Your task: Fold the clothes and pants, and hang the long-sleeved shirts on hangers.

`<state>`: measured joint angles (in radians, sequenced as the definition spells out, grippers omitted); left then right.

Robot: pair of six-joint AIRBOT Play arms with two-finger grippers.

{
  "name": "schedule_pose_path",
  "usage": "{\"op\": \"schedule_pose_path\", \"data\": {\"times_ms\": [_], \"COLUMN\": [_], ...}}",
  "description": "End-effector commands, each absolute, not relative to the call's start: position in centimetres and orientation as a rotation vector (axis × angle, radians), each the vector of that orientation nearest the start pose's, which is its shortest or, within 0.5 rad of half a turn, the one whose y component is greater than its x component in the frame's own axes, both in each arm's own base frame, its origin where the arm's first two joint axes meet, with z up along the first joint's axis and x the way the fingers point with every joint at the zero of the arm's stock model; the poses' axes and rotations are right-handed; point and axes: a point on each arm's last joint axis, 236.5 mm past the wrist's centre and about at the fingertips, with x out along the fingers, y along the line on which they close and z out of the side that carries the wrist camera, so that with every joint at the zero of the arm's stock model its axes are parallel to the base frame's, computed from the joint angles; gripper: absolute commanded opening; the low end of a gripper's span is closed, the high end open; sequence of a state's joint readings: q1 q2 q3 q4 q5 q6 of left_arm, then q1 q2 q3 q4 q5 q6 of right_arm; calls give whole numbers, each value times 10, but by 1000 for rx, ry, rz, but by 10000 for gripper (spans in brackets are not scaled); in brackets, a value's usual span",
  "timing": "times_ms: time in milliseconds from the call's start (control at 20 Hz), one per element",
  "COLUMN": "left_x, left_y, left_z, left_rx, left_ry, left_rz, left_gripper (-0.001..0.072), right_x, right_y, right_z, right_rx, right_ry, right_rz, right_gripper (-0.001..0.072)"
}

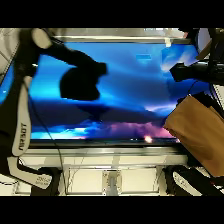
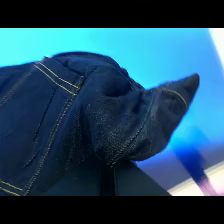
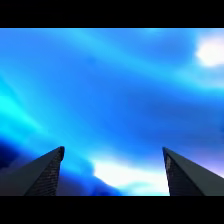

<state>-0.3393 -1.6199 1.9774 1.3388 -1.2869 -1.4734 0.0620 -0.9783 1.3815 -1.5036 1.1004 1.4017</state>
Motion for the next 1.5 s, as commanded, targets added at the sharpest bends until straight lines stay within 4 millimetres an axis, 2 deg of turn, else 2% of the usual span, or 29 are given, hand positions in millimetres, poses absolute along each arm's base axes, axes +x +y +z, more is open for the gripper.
{"op": "schedule_pose_path", "data": {"times_ms": [0, 100, 150, 200, 250, 300, 400, 500, 550, 600, 650, 700, 750, 800, 850, 950, 1050, 1200, 1350, 1450], "left_x": [391, 369, 365, 367, 372, 379, 388, 393, 389, 377, 358, 333, 304, 280, 259, 237, 235, 228, 231, 235], "left_y": [-340, -367, -367, -356, -336, -309, -254, -213, -191, -167, -146, -127, -110, -102, -98, -105, -128, -152, -154, -168], "left_z": [116, 76, 61, 51, 52, 61, 94, 124, 128, 120, 104, 83, 57, 35, 14, -5, -5, -8, -31, -45], "left_rx": [194, 311, 380, 453, 513, 554, 590, 459, 381, 309, 259, 209, 140, 50, -62, -320, -538, -671, -698, -793], "left_ry": [1069, 1135, 1156, 1174, 1185, 1192, 1186, 1168, 1185, 1232, 1291, 1351, 1398, 1409, 1392, 1331, 1261, 1302, 1335, 1369], "left_rz": [-801, -830, -810, -758, -685, -589, -449, -373, -336, -302, -276, -247, -204, -167, -126, -63, -92, -132, -105, -94], "left_gripper": [46, 46, 94, 375, 667, 703, 704, 704, 704, 704, 704, 704, 704, 704, 704, 704, 704, 704, 703, 703], "right_x": [388, 391, 393, 393, 392, 390, 388, 389, 386, 384, 382, 382, 383, 384, 388, 395, 398, 395, 396, 394], "right_y": [12, 12, 12, 12, 12, 12, 15, 33, 49, 64, 80, 95, 112, 125, 136, 156, 169, 168, 163, 160], "right_z": [217, 211, 206, 201, 193, 183, 158, 125, 104, 84, 63, 46, 29, 17, 5, -12, -28, -43, -43, -42], "right_rx": [-227, -227, -227, -230, -232, -231, -221, -173, -155, -120, -73, -22, 43, 94, 164, 319, 406, 402, 407, 420], "right_ry": [740, 756, 769, 789, 820, 861, 939, 995, 1026, 1049, 1058, 1053, 1046, 1044, 1052, 1096, 1130, 1173, 1173, 1181], "right_rz": [82, 84, 85, 88, 90, 94, 113, 181, 255, 316, 371, 423, 475, 521, 542, 570, 594, 593, 584, 586], "right_gripper": [689, 689, 690, 689, 689, 690, 689, 689, 689, 689, 689, 665, 609, 609, 611, 634, 634, 634, 634, 634]}}
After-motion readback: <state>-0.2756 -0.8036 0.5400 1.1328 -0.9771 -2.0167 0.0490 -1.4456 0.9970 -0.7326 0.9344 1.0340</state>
